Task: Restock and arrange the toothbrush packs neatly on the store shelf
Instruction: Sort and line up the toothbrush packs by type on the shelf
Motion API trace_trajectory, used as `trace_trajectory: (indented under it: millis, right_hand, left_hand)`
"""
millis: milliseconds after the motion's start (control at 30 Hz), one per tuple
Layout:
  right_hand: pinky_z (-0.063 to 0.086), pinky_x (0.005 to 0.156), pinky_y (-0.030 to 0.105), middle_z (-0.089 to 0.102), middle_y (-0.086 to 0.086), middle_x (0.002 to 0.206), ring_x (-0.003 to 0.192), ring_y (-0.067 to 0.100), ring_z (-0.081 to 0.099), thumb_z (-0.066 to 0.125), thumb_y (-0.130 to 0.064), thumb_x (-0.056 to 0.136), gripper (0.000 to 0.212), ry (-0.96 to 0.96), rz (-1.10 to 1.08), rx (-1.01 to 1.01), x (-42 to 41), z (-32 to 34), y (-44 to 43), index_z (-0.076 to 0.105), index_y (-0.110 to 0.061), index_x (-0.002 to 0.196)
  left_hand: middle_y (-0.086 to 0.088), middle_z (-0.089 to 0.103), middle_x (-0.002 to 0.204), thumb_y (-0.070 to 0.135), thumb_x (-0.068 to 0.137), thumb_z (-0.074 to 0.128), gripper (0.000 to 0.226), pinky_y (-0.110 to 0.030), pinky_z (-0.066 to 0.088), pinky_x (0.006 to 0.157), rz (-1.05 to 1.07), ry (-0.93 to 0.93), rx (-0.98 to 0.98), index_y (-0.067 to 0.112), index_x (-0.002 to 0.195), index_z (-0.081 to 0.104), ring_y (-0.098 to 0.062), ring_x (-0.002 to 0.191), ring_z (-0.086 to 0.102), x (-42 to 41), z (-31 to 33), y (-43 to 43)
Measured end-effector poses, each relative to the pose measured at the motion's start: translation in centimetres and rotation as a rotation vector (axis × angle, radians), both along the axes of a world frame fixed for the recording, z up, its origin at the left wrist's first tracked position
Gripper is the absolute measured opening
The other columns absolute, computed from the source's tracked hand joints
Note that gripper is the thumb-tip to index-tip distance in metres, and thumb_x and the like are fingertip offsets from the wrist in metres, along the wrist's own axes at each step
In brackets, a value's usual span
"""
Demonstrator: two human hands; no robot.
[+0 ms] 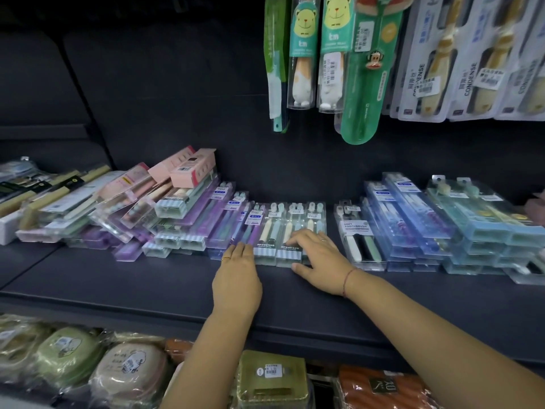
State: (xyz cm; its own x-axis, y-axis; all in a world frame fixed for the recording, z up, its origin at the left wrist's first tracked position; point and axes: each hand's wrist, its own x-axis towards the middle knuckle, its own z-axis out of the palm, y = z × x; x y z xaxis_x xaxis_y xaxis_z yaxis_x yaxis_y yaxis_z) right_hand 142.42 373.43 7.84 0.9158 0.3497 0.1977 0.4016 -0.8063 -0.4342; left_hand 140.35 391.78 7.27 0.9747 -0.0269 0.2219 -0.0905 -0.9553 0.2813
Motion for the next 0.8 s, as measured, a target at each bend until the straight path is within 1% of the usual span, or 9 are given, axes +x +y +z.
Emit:
trace_trajectory:
  millis: [67, 133, 267, 367, 433, 500, 567, 700, 800]
  right_hand:
    - [-0.001, 0.122, 0.032, 0.041, -0.010, 0.137, 0.136, 0.010, 0.032, 0.057, -0.031, 0.095, 0.037, 0.018, -0.002, -0.004, -0.2, 0.2, -0.1, 0.045, -0.025, 0.130]
    - [0.001, 0.122, 0.035, 0.042, -0.011, 0.135, 0.134, 0.008, 0.034, 0.058, -0.035, 0.095, 0.036, 0.022, -0.006, 0.001, -0.5, 0.4, -0.3, 0.047, -0.027, 0.128]
    - [-0.001, 0.122, 0.034, 0.044, -0.013, 0.135, 0.133, 0.005, 0.036, 0.058, -0.036, 0.094, 0.033, -0.002, -0.015, 0.038, -1.3, 0.3, -0.3, 0.050, -0.029, 0.126]
    - [-0.002, 0.121, 0.030, 0.043, -0.011, 0.140, 0.137, 0.006, 0.031, 0.059, -0.035, 0.094, 0.035, -0.050, -0.032, 0.056, -2.0, 0.1, 0.2, 0.053, -0.025, 0.128]
    - [0.009, 0.121, 0.030, 0.045, -0.009, 0.138, 0.136, 0.008, 0.033, 0.061, -0.031, 0.093, 0.034, -0.101, -0.051, 0.138, -2.5, -0.1, 0.8, 0.056, -0.022, 0.126]
    - [0.025, 0.113, 0.025, 0.048, -0.009, 0.130, 0.128, 0.008, 0.040, 0.062, -0.025, 0.093, 0.028, -0.147, -0.067, 0.265, -3.0, 0.2, 1.7, 0.059, -0.020, 0.121]
    - [0.033, 0.105, 0.022, 0.052, -0.008, 0.123, 0.120, 0.007, 0.044, 0.061, -0.022, 0.093, 0.024, -0.162, -0.069, 0.340, -3.3, 0.8, 2.8, 0.061, -0.019, 0.117]
    - [0.029, 0.110, 0.026, 0.049, -0.005, 0.135, 0.128, 0.012, 0.040, 0.055, -0.026, 0.097, 0.034, -0.057, -0.048, 0.257, -2.9, 1.7, 4.4, 0.055, -0.021, 0.130]
    - [0.011, 0.121, 0.040, 0.035, -0.007, 0.152, 0.143, 0.016, 0.025, 0.049, -0.037, 0.099, 0.046, 0.034, -0.100, 0.059, -2.1, 1.6, 4.9, 0.042, -0.029, 0.144]
  left_hand:
    - [-0.001, 0.050, 0.142, 0.012, 0.099, 0.049, 0.039, -0.023, 0.038, 0.100, 0.023, -0.033, -0.028, 0.016, 0.137, 0.048, -0.018, 0.134, 0.039, -0.3, 0.4, 0.3]
    - [-0.001, 0.057, 0.126, 0.026, 0.095, 0.060, 0.030, -0.029, 0.044, 0.090, 0.059, -0.048, -0.060, 0.016, 0.123, 0.059, -0.021, 0.121, 0.047, -0.9, 1.1, 0.7]
    - [-0.010, 0.051, 0.127, 0.040, 0.087, 0.070, 0.052, -0.036, 0.042, 0.093, 0.159, -0.040, -0.175, 0.012, 0.128, 0.053, -0.029, 0.119, 0.047, -1.4, 0.7, 1.3]
    - [-0.014, 0.060, 0.117, 0.029, 0.088, 0.068, 0.045, -0.039, 0.042, 0.090, 0.241, -0.144, -0.335, 0.007, 0.125, 0.056, -0.030, 0.112, 0.049, -1.8, 0.7, 1.6]
    - [-0.013, 0.061, 0.109, 0.026, 0.089, 0.067, 0.037, -0.038, 0.040, 0.089, 0.277, -0.284, -0.438, 0.005, 0.119, 0.061, -0.029, 0.108, 0.049, -2.3, 1.4, 1.5]
    - [-0.012, 0.060, 0.105, 0.025, 0.089, 0.069, 0.034, -0.035, 0.039, 0.087, 0.277, -0.397, -0.484, 0.004, 0.115, 0.064, -0.028, 0.105, 0.048, -2.8, 1.9, 1.1]
    - [-0.011, 0.060, 0.102, 0.023, 0.087, 0.071, 0.031, -0.034, 0.038, 0.082, 0.254, -0.475, -0.487, 0.003, 0.110, 0.065, -0.028, 0.101, 0.048, -3.1, 1.9, 0.6]
    - [-0.014, 0.060, 0.101, 0.017, 0.082, 0.076, 0.028, -0.041, 0.042, 0.079, 0.242, -0.473, -0.418, 0.003, 0.102, 0.063, -0.033, 0.098, 0.051, -2.3, 0.7, 0.6]
    - [-0.015, 0.058, 0.113, 0.022, 0.085, 0.074, 0.033, -0.039, 0.042, 0.086, 0.223, -0.306, -0.406, 0.004, 0.108, 0.060, -0.033, 0.109, 0.049, -1.3, 0.1, 0.8]
